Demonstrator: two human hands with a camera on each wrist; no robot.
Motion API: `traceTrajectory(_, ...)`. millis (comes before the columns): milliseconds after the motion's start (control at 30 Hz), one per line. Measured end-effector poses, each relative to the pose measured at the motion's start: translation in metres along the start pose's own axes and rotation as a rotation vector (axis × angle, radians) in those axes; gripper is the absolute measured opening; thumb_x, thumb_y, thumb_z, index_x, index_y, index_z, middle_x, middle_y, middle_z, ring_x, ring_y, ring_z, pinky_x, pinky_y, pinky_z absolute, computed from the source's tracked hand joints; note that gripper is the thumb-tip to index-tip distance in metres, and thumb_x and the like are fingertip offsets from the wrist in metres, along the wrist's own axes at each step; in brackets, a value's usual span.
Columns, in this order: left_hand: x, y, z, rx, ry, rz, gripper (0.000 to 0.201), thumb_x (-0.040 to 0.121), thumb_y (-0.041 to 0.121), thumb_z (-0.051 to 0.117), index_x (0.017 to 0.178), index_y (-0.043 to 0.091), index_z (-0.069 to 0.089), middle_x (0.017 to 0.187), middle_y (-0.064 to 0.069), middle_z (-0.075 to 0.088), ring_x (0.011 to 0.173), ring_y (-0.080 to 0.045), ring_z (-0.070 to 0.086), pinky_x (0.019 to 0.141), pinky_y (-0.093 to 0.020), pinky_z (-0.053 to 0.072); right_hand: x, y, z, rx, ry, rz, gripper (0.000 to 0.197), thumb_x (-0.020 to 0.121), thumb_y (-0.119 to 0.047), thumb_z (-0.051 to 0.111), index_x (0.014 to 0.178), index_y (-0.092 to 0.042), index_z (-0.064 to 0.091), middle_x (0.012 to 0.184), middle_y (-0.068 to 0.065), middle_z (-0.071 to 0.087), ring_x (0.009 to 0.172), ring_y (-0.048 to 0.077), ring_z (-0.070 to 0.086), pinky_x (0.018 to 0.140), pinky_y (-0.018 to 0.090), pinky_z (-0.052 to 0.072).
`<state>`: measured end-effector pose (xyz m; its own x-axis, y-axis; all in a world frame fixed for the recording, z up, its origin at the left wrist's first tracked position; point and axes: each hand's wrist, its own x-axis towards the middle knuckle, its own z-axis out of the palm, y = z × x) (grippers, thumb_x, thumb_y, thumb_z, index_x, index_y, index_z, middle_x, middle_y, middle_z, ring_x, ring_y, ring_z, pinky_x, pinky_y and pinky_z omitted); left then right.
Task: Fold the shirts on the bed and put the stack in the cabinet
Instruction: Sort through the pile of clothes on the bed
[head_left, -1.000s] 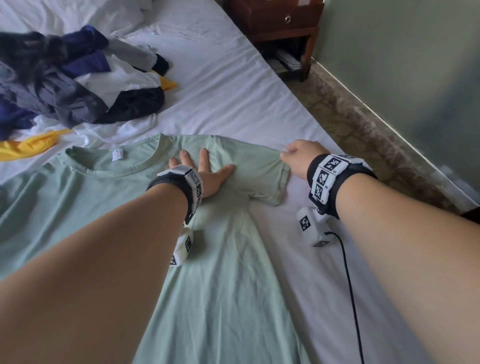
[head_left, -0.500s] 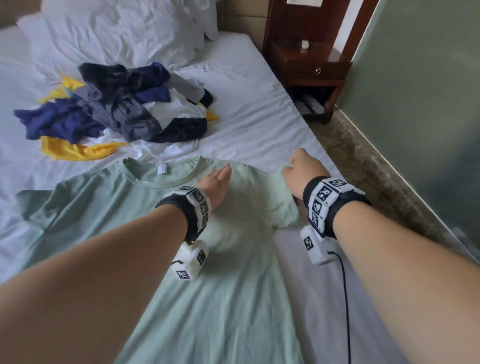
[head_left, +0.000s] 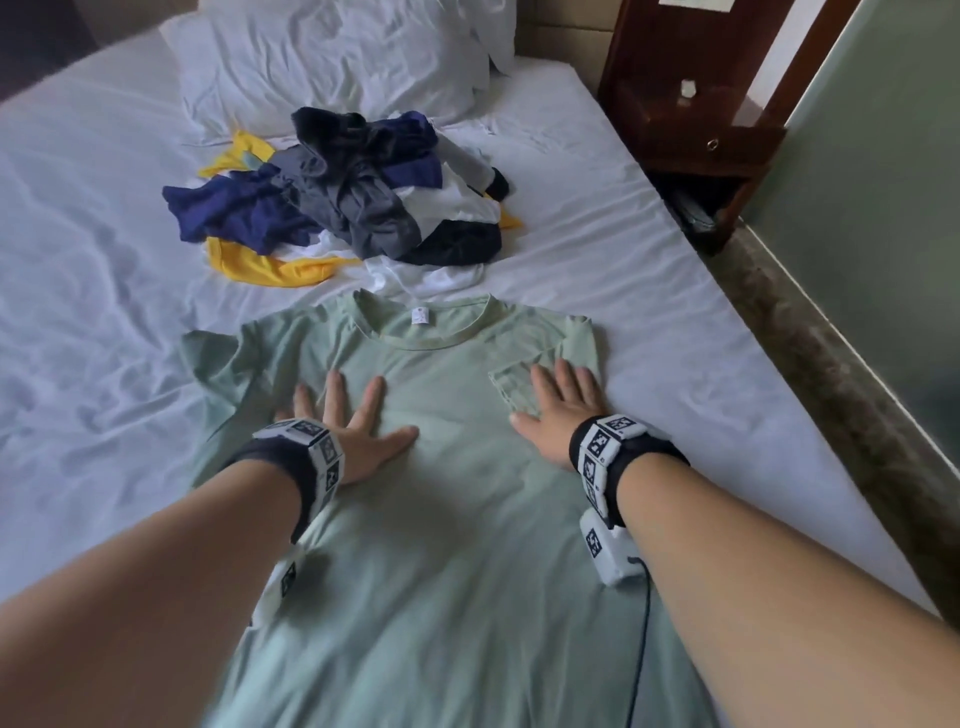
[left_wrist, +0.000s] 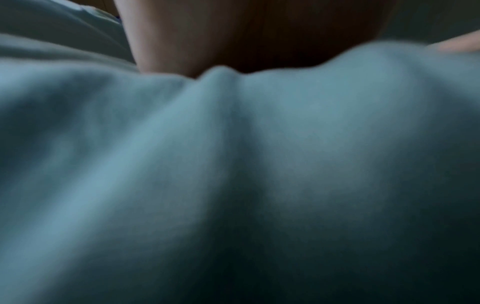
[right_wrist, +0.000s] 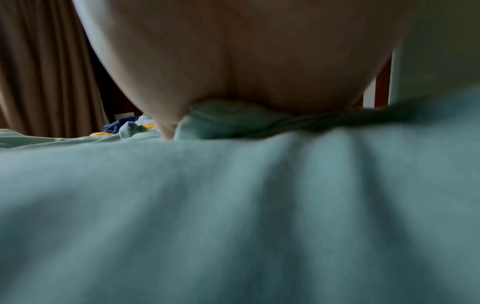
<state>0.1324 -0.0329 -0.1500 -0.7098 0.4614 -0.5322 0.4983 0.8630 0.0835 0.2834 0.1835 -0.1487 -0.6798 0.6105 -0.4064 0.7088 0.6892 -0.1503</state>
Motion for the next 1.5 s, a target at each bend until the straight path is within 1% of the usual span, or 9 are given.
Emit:
traceTrajectory(467,0.013,-0.008,0.008,-0.015,-0.010,0.045,0.092,0.077,0.096,0.023,0.151,0.059,-0.018,0.164,0.007,-0.034,0.152,-0.040,-0.024,0.119,-0.065,-0.004,0.004,-0.010,0.012,-0.131,-0.049,0.110,0.094,0.090,-0.082,0.023,0.160,-0.031,-0.012,0.167,0.001,-0.021,0.153,0.027,-0.021,0.123,0.043,-0.012)
traceTrajectory(567,0.004,-0.023,-0.017,-0.194,0.080,0.137,0.065,0.094,0.075,0.038,0.154,0.056,0.022,0.171,0.004,0.007,0.155,-0.036,0.011,0.122,-0.056,0.013,-0.004,-0.033,-0.003,-0.222,0.042,0.149,0.084,0.097,-0.066,0.033,0.162,-0.024,-0.001,0.169,0.006,-0.010,0.155,0.032,-0.011,0.125,0.049,-0.004)
traceTrajectory(633,0.003,-0.050,-0.045,-0.564,0.294,0.119,0.035,0.100,0.042,0.049,0.131,0.038,0.065,0.143,-0.004,0.060,0.126,-0.032,0.058,0.106,-0.043,0.048,-0.005,-0.064,-0.010,-0.205,0.130,0.073,0.076,0.098,-0.046,0.043,0.160,-0.022,0.006,0.169,0.007,-0.005,0.154,0.032,-0.009,0.125,0.050,0.003)
traceTrajectory(733,0.009,-0.110,-0.075,-0.876,0.586,-0.114,0.029,0.088,0.027,0.055,0.106,0.024,0.077,0.114,-0.009,0.074,0.105,-0.034,0.068,0.093,-0.038,0.055,-0.004,-0.135,-0.005,-0.079,0.131,-0.169,0.084,0.094,-0.047,0.053,0.161,-0.023,0.007,0.169,0.005,-0.005,0.155,0.027,-0.010,0.126,0.044,0.006)
traceTrajectory(867,0.026,-0.171,-0.072,-0.875,0.425,-0.308,0.009,0.075,0.008,0.065,0.065,0.007,0.066,0.066,-0.015,0.058,0.069,-0.031,0.058,0.068,-0.033,0.049,-0.010,-0.234,0.018,0.077,0.009,-0.385,0.091,0.094,-0.060,0.052,0.162,-0.027,0.002,0.169,-0.001,-0.010,0.155,0.025,-0.011,0.126,0.043,0.003)
traceTrajectory(1000,0.050,-0.187,-0.071,-1.083,0.295,-0.208,0.026,0.064,0.016,0.084,0.053,0.012,0.061,0.056,-0.006,0.060,0.060,-0.029,0.064,0.069,-0.037,0.059,0.010,-0.272,0.038,0.153,-0.025,-0.348,0.080,0.099,-0.060,0.042,0.162,-0.028,0.004,0.170,-0.005,-0.005,0.156,0.019,-0.008,0.126,0.042,0.000)
traceTrajectory(1200,0.064,-0.176,-0.070,-0.949,0.219,0.024,0.027,0.078,0.029,0.085,0.094,0.012,0.074,0.093,-0.012,0.076,0.085,-0.028,0.072,0.084,-0.040,0.059,0.032,-0.269,0.044,0.200,-0.178,-0.325,0.062,0.108,-0.045,0.026,0.162,-0.026,0.004,0.169,-0.004,-0.010,0.156,0.023,-0.012,0.123,0.042,-0.003)
traceTrajectory(1367,0.052,-0.174,-0.081,-1.261,0.225,0.094,0.061,0.052,0.043,0.084,0.104,0.013,0.071,0.104,-0.013,0.076,0.098,-0.030,0.074,0.091,-0.053,0.060,0.034,-0.268,0.046,0.313,-0.191,-0.306,0.062,0.107,-0.040,0.032,0.162,-0.027,0.006,0.170,-0.003,-0.004,0.156,0.022,-0.011,0.125,0.043,-0.003)
traceTrajectory(1500,0.041,-0.185,-0.096,-1.426,0.239,0.031,0.044,0.069,0.024,0.091,0.101,0.012,0.064,0.108,-0.017,0.073,0.095,-0.032,0.075,0.083,-0.056,0.061,0.032,-0.265,0.042,0.338,-0.199,-0.337,0.058,0.110,-0.033,0.028,0.162,-0.023,0.007,0.170,0.002,-0.003,0.156,0.026,-0.010,0.125,0.044,-0.003)
